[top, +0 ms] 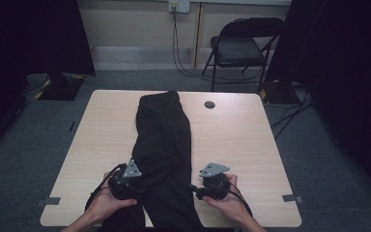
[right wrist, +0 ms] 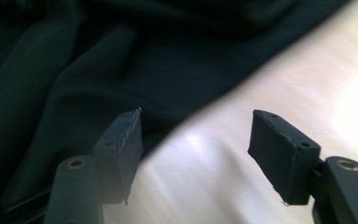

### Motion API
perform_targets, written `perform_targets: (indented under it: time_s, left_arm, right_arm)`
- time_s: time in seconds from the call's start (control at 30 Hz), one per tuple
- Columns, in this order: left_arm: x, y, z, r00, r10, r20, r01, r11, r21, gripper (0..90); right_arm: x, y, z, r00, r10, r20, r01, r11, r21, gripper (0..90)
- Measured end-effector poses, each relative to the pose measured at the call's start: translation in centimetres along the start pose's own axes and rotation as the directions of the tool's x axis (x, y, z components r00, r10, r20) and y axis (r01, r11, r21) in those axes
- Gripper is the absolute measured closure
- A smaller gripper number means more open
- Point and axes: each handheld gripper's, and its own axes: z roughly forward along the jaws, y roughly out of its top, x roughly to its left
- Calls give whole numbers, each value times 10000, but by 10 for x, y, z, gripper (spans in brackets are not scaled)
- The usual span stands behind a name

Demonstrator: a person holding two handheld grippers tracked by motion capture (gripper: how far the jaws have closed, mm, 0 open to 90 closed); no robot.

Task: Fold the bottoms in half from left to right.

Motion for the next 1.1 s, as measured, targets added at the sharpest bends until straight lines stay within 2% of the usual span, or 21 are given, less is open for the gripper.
perform_targets:
  time_s: [0.03, 0.1, 0.2, 0.27, 0.33, 0.43, 0.47, 0.53, 0.6, 0.67, 0.7, 0.73, 0.77, 0.8, 0.83, 0.9, 0.93, 0.97, 1.03, 1.07, 1.1]
  left_arm:
    - [1, -1, -1, 10000, 41, 1, -41, 10000, 22, 282]
    - [2, -2, -2, 10000, -12, -56, 12, 10000, 67, 283]
    - [5, -7, -5, 9999, -95, -61, 95, 9999, 43, 283]
    - [8, -11, -9, 9999, -133, -51, 134, 9999, 101, 282]
    - [13, -17, -12, 9986, -521, 32, 521, 9985, 141, 281]
    - [13, -15, -13, 9983, -577, -104, 580, 9979, 297, 263]
    - [12, -12, -13, 9988, -473, -117, 477, 9980, 418, 266]
    - [14, -9, -18, 9966, -697, 437, 703, 9974, -135, 299]
    - [13, -4, -24, 9963, -653, 557, 686, 9958, -611, 335]
    - [12, -2, -26, 9970, -478, 610, 520, 9962, -693, 352]
    - [11, -2, -26, 9936, -656, 920, 728, 9943, -776, 494]
    - [11, -2, -24, 9917, -674, 1092, 735, 9959, -526, 513]
    - [11, -2, -24, 9917, -674, 1092, 735, 9959, -526, 608]
    - [6, -3, -25, 9960, -164, 877, 226, 9973, -697, 701]
    - [6, -1, -26, 9928, -207, 1179, 291, 9971, -697, 774]
    - [7, 3, -30, 9873, -389, 1539, 569, 9917, -1149, 849]
    - [8, 6, -33, 9831, -484, 1765, 729, 9881, -1351, 853]
    - [8, 6, -33, 9831, -484, 1765, 729, 9881, -1351, 852]
    - [9, 15, -41, 9784, -635, 1968, 1018, 9763, -1909, 842]
    - [10, 27, -48, 9689, -716, 2371, 1322, 9589, -2509, 805]
    - [10, 27, -48, 9689, -716, 2371, 1322, 9589, -2509, 777]
  right_arm:
    - [4, 1, 6, 9998, -171, -64, 173, 9995, 260, 331]
    - [7, 3, 13, 9990, -421, -150, 425, 9987, 289, 331]
    - [3, 0, 8, 9958, -802, 445, 785, 9962, 377, 363]
    - [1, -3, 4, 9952, -807, 550, 785, 9961, 411, 367]
    - [-6, -11, -6, 9910, -914, 974, 857, 9945, 609, 384]
    - [-8, -14, -10, 9891, -939, 1138, 861, 9937, 718, 386]
    - [-11, -16, -14, 9900, -771, 1181, 676, 9942, 831, 402]
    - [-13, -12, -18, 9919, -500, 1166, 455, 9981, 417, 378]
    - [-11, -1, -25, 9948, 10, 1023, 38, 9989, -462, 362]
    - [-9, 4, -26, 9957, 81, 927, -19, 9978, -666, 349]
    - [1, 17, -22, 9984, 16, 561, 37, 9956, -937, 338]
    - [6, 22, -19, 9991, -190, 384, 226, 9952, -953, 337]
    - [11, 26, -16, 9988, -364, 340, 397, 9942, -998, 337]
    - [14, 30, -13, 9985, -469, 287, 496, 9935, -1022, 336]
    - [16, 32, -10, 9985, -507, 198, 525, 9932, -1043, 336]
    - [18, 34, -7, 9986, -513, 125, 523, 9937, -986, 335]
    - [18, 35, -6, 9985, -540, 62, 544, 9943, -919, 336]
    - [18, 35, -6, 9985, -540, 62, 544, 9943, -919, 336]
    - [19, 34, -4, 9984, -557, 5, 556, 9949, -843, 335]
    - [17, 35, -3, 9988, -481, 36, 482, 9948, -895, 333]
    - [15, 36, -4, 9991, -413, 41, 415, 9945, -966, 333]
